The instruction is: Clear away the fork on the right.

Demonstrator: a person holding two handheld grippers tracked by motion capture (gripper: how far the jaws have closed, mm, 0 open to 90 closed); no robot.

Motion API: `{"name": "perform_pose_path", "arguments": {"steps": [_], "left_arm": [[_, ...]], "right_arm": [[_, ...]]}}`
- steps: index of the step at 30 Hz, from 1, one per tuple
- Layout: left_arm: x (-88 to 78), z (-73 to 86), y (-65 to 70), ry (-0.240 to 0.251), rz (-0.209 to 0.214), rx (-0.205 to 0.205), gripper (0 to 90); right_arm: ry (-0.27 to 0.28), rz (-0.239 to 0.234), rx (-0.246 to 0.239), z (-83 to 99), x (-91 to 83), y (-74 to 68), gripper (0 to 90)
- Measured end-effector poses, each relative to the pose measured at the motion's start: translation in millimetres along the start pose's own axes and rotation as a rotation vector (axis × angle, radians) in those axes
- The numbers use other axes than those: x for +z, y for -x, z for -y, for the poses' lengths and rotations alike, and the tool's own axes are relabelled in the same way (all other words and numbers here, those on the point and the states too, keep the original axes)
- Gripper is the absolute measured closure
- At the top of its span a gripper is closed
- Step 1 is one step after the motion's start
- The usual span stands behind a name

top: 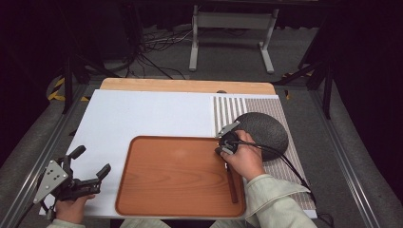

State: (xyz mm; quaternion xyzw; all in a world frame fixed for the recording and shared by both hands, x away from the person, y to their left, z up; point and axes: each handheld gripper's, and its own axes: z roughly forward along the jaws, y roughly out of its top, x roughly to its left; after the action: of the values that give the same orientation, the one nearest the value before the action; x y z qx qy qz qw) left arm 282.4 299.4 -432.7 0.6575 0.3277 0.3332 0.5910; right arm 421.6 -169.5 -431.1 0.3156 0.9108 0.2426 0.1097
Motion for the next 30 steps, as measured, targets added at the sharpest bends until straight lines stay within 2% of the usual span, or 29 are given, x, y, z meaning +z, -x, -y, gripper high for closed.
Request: {"name": "perform_pose_path", "arguments": {"steps": [14, 23, 30], "left_arm": [[0.0, -0.1, 0.1, 0.0, -0.001, 0.002, 0.5], [-0.3, -0.1, -0.1, 0.004, -0.002, -0.002, 0.5], [-0.1, -0.3, -0.3, 0.004, -0.003, -0.002, 0.5]], "right_arm": [[-0.054, 0.051, -0.011, 0.3, -4.0, 3.9, 90.0], [-0.074, 0.071, -0.006, 0.4, -5.3, 5.4, 90.0], [-0.076, 0.068, -0.009, 0.3, -5.5, 6.0, 90.0]]}}
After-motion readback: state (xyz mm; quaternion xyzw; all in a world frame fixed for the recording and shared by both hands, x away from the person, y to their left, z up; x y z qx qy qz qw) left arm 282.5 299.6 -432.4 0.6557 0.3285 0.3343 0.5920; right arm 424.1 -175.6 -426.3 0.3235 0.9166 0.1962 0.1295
